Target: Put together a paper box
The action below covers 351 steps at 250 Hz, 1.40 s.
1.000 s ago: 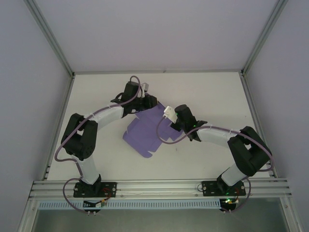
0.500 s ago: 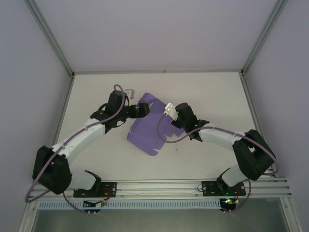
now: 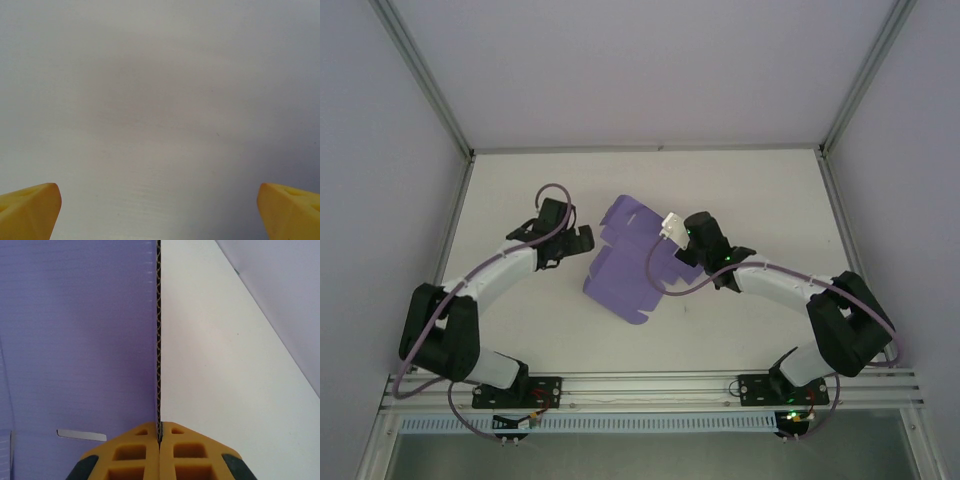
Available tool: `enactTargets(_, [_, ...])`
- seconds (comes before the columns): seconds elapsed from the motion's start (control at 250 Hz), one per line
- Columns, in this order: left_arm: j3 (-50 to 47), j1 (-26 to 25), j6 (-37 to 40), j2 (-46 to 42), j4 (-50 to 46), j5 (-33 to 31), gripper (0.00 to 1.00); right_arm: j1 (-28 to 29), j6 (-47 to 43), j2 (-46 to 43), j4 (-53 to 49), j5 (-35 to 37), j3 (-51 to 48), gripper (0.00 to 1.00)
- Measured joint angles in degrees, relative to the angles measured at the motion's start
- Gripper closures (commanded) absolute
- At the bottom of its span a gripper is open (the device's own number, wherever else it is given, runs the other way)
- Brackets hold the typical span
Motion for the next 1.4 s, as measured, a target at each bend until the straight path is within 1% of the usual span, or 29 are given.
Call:
enactTargets(0.124, [0.72, -0.02, 1.77, 3.06, 3.48, 4.15, 0.00, 0.00, 0.00, 0.04, -0.42, -0.50, 0.57, 1.00])
enactTargets(0.295, [-0.37, -0.07, 3.45, 2.78, 8.68, 10.21, 0.00, 0.00, 0.59, 0.17, -0.92, -0.61, 2.03, 1.00])
enactTargets(0.479, [-1.20, -1.11, 4.57, 3.13, 11.19, 13.20, 0.00, -0.02, 1.09, 0.85, -1.29, -0.79, 2.73, 1.00])
enactTargets(0.687, [-1.20, -3.34, 5.77, 5.90, 12.81, 12.44, 0.00, -0.55, 1.09, 1.53, -3.23, -0.20, 2.89, 1.00])
enactTargets(0.914, [-1.25, -3.80, 5.73, 7.26, 12.85, 11.61, 0.00, -0.52, 0.11, 1.55, -3.87, 0.31, 2.89, 1.00])
enactTargets(1.114, [-2.49, -3.85, 5.49, 2.34, 12.50, 9.51, 0.00, -0.35, -4.46, 1.55, -3.61, 1.62, 3.80, 1.00])
enactTargets(1.266, [-2.49, -3.82, 5.22, -2.36, 9.73, 4.04, 0.00, -0.15, -9.84, 1.81, -2.43, 3.34, 5.29, 1.00])
enactTargets(1.401, [-3.54, -3.45, 4.63, -5.16, 7.85, 1.64, 0.00, 0.00, -16.31, 2.29, 0.79, 3.96, 5.73, 1.00])
